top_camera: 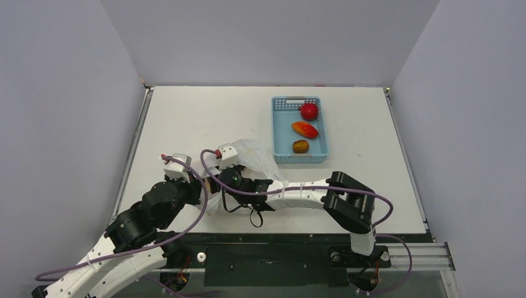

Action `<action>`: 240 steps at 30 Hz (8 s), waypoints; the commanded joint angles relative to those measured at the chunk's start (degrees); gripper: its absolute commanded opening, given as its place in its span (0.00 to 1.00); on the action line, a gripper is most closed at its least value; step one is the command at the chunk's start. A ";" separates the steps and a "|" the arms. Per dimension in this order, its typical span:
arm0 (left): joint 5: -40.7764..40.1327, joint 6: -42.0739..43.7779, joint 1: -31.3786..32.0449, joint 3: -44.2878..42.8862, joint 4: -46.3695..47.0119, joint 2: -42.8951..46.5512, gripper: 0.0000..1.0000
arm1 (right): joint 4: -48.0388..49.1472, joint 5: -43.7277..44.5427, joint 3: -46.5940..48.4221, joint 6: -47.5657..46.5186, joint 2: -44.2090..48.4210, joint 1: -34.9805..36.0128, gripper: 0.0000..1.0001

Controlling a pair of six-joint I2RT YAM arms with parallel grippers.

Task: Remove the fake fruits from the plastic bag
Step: Take out the fake fruit from the plastic bag, then place the fake fruit in the bin, then take out the fake fruit from the plastic bag.

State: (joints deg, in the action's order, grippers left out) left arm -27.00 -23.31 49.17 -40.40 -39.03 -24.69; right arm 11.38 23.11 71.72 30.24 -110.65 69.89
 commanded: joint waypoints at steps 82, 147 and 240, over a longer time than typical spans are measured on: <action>-4.61 -2.27 1.28 -1.98 -0.60 -0.80 0.00 | -30.69 -16.16 -5.07 2.48 18.00 -52.00 0.41; 2.23 -0.51 5.09 -1.69 1.91 -4.35 0.00 | 19.45 -4.00 -26.48 -1.35 22.31 3.37 0.11; -7.01 -3.44 11.03 -2.26 -1.17 -3.18 0.00 | 8.16 -24.35 -20.86 -1.52 24.56 -9.77 0.00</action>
State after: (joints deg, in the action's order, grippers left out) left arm -31.79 -25.74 59.92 -40.42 -40.42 -28.69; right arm 16.23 5.15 51.79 27.92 -92.07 59.66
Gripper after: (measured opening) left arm 0.004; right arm 0.022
